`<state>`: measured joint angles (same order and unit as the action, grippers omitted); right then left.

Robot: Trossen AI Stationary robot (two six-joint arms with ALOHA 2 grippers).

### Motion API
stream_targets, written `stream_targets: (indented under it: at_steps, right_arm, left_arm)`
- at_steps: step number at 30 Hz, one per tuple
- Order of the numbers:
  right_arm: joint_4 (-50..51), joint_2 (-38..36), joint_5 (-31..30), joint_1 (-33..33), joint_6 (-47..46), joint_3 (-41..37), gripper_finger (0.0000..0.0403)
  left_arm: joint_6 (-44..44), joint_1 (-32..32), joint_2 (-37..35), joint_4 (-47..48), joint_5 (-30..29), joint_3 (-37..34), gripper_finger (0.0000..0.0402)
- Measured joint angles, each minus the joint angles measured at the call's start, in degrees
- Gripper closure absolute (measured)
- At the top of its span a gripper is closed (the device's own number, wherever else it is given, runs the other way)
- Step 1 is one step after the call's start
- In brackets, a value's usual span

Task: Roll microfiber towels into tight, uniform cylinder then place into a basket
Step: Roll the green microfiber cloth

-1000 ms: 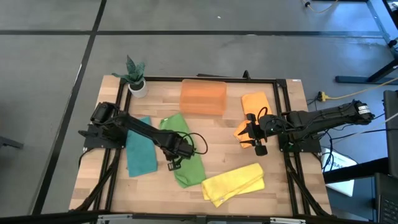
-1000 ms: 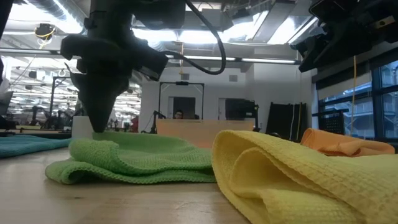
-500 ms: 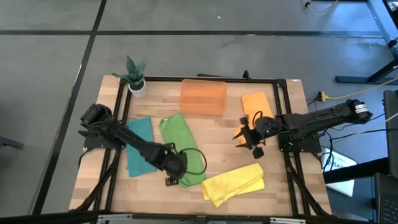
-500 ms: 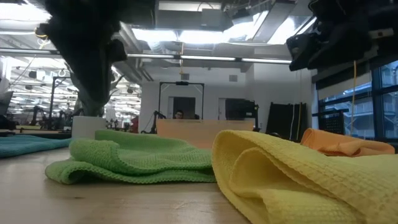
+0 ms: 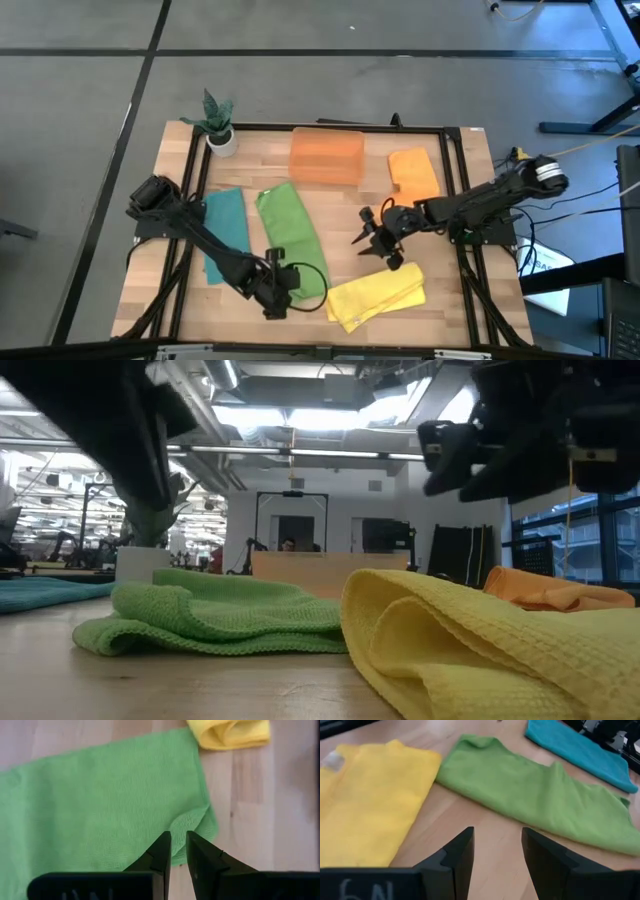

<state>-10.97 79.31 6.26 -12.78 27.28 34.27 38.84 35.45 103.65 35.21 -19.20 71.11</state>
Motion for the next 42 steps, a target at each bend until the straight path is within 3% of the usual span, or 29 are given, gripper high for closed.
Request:
stream_targets:
  at_steps: [8, 18, 27, 35, 42]
  right_arm:
    - [5.7, 4.3, 2.4, -0.9, -1.6, 6.4, 0.0237]
    - [6.0, 4.8, 2.4, -1.0, -1.6, 6.7, 0.0237]
    - [6.1, 4.8, 2.4, -1.0, -1.7, 6.7, 0.0237]
    - [6.1, 4.8, 2.4, -1.0, -1.6, 6.7, 0.0237]
    - [6.1, 4.7, 2.4, -1.0, -1.6, 6.7, 0.0237]
  left_arm:
    - [1.6, 1.3, 3.0, -0.3, 0.5, 0.0, 0.0353]
    - [4.4, 0.7, 3.0, -2.7, 0.3, 0.0, 0.0352]
    - [6.1, -0.7, 3.0, -2.6, 0.8, 0.0, 0.0319]
    - [3.1, 0.5, 3.0, -1.5, 0.2, -3.4, 0.0309]
    - [-1.4, 0.9, 3.0, -6.7, 0.6, -6.9, 0.0309]
